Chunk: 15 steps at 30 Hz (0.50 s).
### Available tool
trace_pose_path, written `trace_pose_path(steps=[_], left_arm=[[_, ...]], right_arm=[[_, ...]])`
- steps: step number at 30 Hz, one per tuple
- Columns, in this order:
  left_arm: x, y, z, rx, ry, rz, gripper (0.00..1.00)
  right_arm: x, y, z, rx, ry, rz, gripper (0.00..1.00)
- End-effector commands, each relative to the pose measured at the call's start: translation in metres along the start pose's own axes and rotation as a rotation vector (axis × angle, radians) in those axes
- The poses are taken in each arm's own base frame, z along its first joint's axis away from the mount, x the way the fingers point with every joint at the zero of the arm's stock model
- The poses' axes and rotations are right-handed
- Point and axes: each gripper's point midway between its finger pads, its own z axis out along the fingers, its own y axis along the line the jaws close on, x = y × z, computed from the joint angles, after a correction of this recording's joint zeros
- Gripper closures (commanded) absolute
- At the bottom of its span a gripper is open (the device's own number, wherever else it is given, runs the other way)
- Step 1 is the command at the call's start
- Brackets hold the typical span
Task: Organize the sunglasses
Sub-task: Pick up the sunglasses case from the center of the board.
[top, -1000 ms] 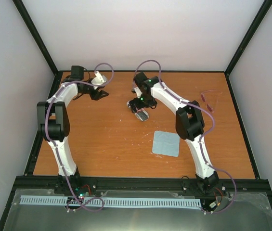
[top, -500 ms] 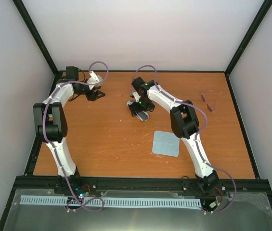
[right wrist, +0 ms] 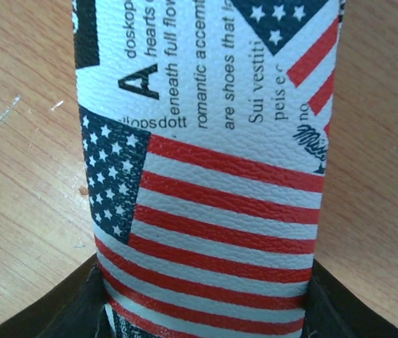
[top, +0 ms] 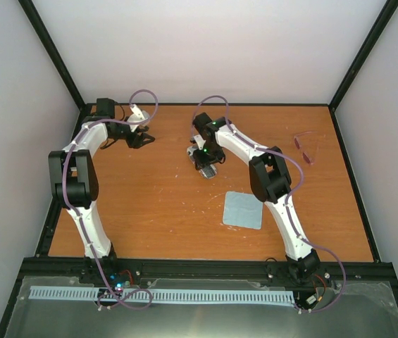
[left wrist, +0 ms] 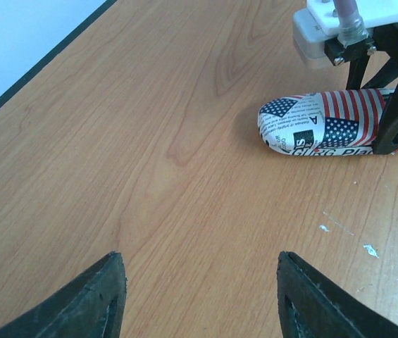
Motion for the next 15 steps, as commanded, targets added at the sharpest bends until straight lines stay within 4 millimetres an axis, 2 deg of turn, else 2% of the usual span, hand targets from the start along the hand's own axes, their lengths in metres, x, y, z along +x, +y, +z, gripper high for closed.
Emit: trace_pose_path(steps=[1,6,11,13,14,15], left_arm=[[-0.015,-0.005,-0.010,0.016,-0.052,-0.013,0.41],[-0.030,-0.015,-0.014,0.066,-0.105,-0.040,0.41],[-0.063,-0.047,-0.014,0.187,-0.190,-0.023,0.43],[-0.074,-0.062,-0.012,0.248,-0.219,-0.025,0.49],[-0.079,-0.069,-0.010,0.275,-0.230,-0.028,0.55],[-0.082,-0.074,-0.008,0.296,-0.237,-0.030,0.65]], right_arm=[[0.006,0.005,-0.002,-0.012,0.028,-0.003,0.70],[-0.004,0.019,-0.026,-0.081,-0.033,0.005,0.70],[-0.022,0.047,-0.068,-0.376,-0.138,0.073,0.63],[-0.028,0.055,-0.085,-0.504,-0.185,0.099,0.63],[-0.030,0.058,-0.093,-0.557,-0.204,0.108,0.63],[-0.032,0.061,-0.099,-0.597,-0.223,0.112,0.63]])
